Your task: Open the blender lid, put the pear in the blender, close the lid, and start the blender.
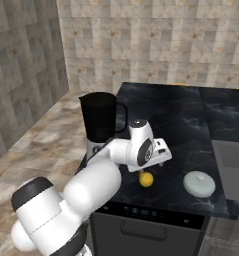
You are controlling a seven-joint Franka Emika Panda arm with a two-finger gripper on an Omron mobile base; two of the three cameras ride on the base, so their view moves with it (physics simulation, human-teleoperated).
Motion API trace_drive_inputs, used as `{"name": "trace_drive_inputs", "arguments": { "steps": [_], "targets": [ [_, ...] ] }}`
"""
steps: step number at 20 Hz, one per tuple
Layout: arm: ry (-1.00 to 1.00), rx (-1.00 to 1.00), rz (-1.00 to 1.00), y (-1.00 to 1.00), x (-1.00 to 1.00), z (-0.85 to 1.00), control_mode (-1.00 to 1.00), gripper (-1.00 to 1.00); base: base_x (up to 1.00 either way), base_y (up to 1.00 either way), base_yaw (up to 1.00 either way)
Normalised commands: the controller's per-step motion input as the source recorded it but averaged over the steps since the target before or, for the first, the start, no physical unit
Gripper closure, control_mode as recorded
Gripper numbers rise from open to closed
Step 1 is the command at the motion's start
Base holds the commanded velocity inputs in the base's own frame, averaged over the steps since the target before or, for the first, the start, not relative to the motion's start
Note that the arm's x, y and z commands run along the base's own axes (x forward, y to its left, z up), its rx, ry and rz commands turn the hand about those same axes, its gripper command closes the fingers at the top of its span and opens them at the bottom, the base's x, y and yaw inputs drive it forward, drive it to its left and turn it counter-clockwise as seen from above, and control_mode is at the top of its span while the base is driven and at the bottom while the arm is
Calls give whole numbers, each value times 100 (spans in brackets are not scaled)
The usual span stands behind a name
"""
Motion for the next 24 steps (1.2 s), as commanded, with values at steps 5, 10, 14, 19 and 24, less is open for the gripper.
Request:
{"name": "trace_drive_inputs", "arguments": {
  "steps": [5,10,14,19,24],
  "targets": [
    [0,0,1,26,-4,12,-100,-100,0,0,0],
    [4,0,6,2,0,-18,-100,-100,0,0,0],
    [6,0,7,0,0,-32,-100,-100,0,0,0],
    [7,0,6,0,0,-27,-100,-100,0,0,0],
    [2,0,6,0,7,-14,-100,-100,0,0,0]
  ]
}}
